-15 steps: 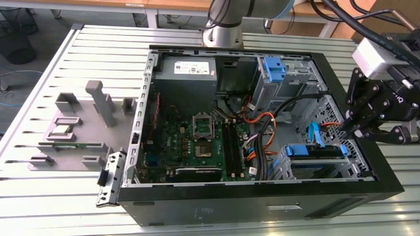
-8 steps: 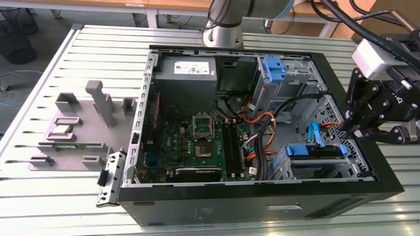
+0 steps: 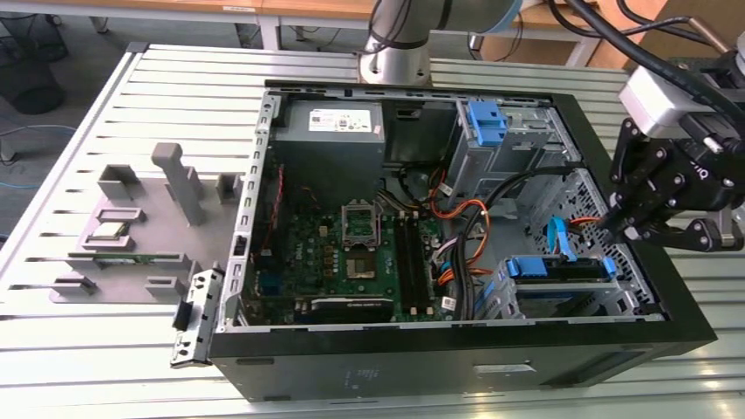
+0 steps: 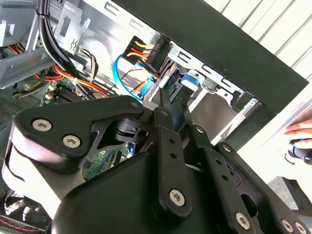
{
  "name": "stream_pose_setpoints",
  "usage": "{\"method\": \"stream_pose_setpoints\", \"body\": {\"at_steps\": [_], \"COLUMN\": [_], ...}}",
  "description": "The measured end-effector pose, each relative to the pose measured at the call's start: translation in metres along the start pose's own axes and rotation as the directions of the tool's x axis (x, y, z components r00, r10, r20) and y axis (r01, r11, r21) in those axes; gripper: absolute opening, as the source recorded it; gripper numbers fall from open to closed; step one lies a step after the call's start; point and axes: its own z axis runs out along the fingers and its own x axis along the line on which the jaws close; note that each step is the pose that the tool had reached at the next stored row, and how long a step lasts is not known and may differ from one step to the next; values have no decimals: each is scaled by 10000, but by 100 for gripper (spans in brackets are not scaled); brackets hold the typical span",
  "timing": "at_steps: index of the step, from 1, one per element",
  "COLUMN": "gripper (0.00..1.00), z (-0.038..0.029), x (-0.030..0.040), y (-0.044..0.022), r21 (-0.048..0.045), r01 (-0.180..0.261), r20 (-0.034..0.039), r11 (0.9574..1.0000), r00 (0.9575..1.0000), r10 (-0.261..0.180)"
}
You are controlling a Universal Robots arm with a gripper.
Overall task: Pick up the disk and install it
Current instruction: 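Insert the second disk wire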
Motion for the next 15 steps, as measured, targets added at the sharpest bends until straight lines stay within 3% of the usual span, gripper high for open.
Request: {"method": "stream_pose_setpoints", "body": {"at_steps": [15], "gripper": [24], "z": [20], "x": [-46], "y": [-1], "r21": [1], "r01": [0], "r20": [36], "r11": [10000], "r00": [10000], "r10": [0]}}
